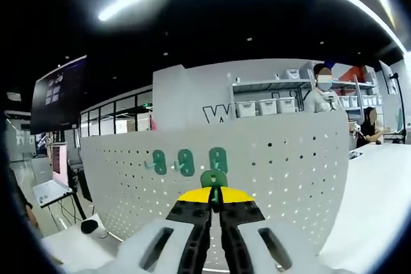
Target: Insert the hook assembly into the mounting plate slot until the hook locks in place.
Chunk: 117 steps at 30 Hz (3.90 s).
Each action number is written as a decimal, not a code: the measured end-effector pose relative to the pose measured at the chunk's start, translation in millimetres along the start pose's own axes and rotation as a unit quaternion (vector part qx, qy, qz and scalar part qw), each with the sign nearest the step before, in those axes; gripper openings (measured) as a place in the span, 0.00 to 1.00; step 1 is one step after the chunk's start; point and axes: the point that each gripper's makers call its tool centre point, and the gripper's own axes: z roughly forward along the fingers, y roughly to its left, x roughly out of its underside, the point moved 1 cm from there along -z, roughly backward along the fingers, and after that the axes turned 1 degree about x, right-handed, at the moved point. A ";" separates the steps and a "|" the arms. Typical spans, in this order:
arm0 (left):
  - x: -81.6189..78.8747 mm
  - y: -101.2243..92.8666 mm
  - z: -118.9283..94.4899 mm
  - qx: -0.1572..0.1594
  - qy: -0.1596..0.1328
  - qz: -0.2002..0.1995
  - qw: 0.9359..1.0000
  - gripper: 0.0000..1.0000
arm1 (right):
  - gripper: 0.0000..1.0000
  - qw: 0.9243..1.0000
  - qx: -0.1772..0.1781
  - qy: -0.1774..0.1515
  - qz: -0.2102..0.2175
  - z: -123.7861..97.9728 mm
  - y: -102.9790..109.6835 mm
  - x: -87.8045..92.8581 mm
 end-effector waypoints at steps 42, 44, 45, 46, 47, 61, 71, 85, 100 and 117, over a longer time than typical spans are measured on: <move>6.1 1.9 3.5 -0.012 0.015 -0.002 1.000 0.97 | 0.01 0.999 0.034 -0.029 -0.025 53.4 -40.3 -15.6; 6.8 1.6 3.9 -0.012 0.017 -0.001 1.000 0.98 | 0.01 0.998 0.033 -0.031 -0.033 53.5 -41.0 -16.0; 7.0 1.2 4.1 -0.012 0.018 -0.001 1.000 0.98 | 0.01 0.998 0.034 -0.030 -0.034 53.6 -41.3 -15.7; 7.1 0.9 4.3 -0.011 0.018 0.000 1.000 0.98 | 0.01 0.998 0.036 -0.030 -0.037 53.8 -42.6 -14.9; 7.2 0.4 4.4 -0.011 0.019 0.000 1.000 0.98 | 0.01 0.998 0.036 -0.029 -0.039 54.3 -42.8 -14.0; 8.9 1.9 4.7 -0.015 0.023 -0.001 1.000 0.97 | 0.01 0.998 0.036 -0.032 -0.030 57.4 -45.0 -12.3; 8.2 3.9 3.9 -0.020 0.020 -0.003 1.000 0.96 | 0.01 0.998 0.043 -0.032 -0.040 58.2 -46.2 -10.5; 6.1 4.4 3.1 -0.022 0.014 -0.005 1.000 0.96 | 0.01 0.996 0.045 -0.025 -0.069 58.2 -46.1 -9.4; -1.1 7.4 -0.9 -0.028 -0.006 -0.007 1.000 0.97 | 0.18 0.997 0.058 -0.004 -0.051 38.9 -47.8 -24.0; -1.1 -0.7 -1.5 -0.011 -0.006 0.004 1.000 0.98 | 0.55 0.990 0.060 0.083 -0.093 -51.7 -48.5 25.3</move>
